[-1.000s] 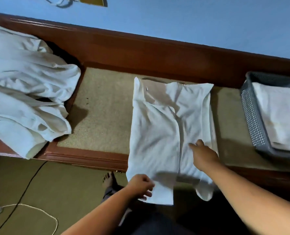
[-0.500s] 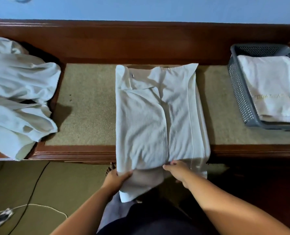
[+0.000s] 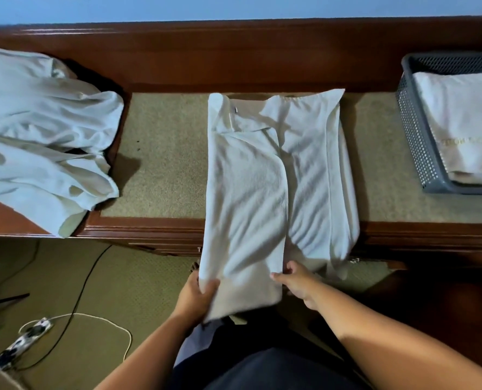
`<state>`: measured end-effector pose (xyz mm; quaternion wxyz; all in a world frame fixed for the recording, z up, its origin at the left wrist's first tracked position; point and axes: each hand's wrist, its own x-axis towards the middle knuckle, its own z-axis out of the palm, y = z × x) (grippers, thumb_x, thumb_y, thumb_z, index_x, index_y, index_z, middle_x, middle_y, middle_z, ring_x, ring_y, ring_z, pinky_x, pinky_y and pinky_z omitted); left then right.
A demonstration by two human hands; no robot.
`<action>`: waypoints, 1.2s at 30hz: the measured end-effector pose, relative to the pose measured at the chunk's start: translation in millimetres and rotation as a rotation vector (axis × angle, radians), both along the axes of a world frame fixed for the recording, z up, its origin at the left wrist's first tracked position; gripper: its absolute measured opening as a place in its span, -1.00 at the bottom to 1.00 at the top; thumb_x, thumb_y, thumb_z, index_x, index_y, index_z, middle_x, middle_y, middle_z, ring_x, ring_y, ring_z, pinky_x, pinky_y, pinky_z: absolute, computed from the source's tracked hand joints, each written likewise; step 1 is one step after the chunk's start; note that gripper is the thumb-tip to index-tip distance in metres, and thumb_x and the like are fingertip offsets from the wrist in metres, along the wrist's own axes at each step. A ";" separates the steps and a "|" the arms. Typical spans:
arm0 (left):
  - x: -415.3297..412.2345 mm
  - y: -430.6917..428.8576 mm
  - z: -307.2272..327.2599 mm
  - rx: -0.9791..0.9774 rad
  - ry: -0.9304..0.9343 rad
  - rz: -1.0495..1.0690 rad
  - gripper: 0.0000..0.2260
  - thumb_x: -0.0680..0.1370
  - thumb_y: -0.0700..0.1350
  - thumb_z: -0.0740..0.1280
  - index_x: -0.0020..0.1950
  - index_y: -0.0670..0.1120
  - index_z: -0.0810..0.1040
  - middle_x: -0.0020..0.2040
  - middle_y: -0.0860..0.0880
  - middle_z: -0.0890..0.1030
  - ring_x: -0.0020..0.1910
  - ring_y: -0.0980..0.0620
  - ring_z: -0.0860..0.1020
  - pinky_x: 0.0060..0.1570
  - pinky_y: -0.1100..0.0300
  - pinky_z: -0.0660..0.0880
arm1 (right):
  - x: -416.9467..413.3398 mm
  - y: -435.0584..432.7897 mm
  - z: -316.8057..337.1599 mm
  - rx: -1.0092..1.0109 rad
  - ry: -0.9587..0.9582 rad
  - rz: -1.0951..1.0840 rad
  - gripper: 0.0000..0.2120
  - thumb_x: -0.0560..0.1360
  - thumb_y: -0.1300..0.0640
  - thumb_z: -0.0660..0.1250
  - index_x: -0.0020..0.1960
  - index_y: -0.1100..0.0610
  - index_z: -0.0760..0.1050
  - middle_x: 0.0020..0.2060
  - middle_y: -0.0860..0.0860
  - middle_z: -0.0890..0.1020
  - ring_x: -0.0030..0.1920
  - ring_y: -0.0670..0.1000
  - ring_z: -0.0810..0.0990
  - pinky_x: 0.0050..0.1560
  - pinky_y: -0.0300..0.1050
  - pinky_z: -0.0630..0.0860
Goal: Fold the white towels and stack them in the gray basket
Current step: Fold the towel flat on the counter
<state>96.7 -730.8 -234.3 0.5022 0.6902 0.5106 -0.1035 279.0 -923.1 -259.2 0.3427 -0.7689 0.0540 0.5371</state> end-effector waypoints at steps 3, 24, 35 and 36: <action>-4.3 0.0 -3.4 -0.050 -0.026 -0.007 -0.78 0.52 0.05 0.50 0.04 -0.05 0.61 -0.11 0.01 0.71 -0.11 0.02 0.67 -0.10 0.05 0.60 | -3.2 -2.5 3.6 0.035 0.037 -0.021 -0.62 0.53 0.03 0.44 0.26 0.11 0.43 0.14 -0.04 0.60 0.09 -0.03 0.56 0.03 -0.15 0.50; -18.2 6.6 -30.0 0.121 0.524 -0.447 -0.44 0.57 0.05 0.33 0.51 -0.05 0.25 0.40 -0.11 0.46 0.37 -0.17 0.44 0.34 -0.09 0.37 | -14.2 -31.1 -2.3 -0.134 -0.234 0.345 -0.75 0.55 0.04 0.38 0.18 0.01 0.42 0.01 -0.04 0.53 -0.01 -0.02 0.56 0.02 -0.13 0.50; 66.5 56.3 0.9 0.440 0.073 -0.260 -0.59 0.58 -0.03 0.33 0.42 -0.01 0.40 0.35 -0.06 0.45 0.35 -0.17 0.39 0.31 -0.15 0.32 | 46.3 30.1 26.2 0.013 -0.778 0.343 -0.63 0.55 0.12 0.36 0.33 0.07 0.42 0.24 0.02 0.43 0.22 0.04 0.48 0.21 -0.05 0.48; 78.5 62.2 1.6 0.427 0.055 -0.227 -0.60 0.58 -0.04 0.33 0.41 -0.03 0.41 0.33 -0.08 0.47 0.34 -0.18 0.40 0.31 -0.15 0.32 | 55.3 37.7 27.5 0.010 -0.791 0.341 -0.62 0.54 0.13 0.36 0.34 0.06 0.42 0.26 0.03 0.43 0.25 0.06 0.47 0.24 -0.04 0.47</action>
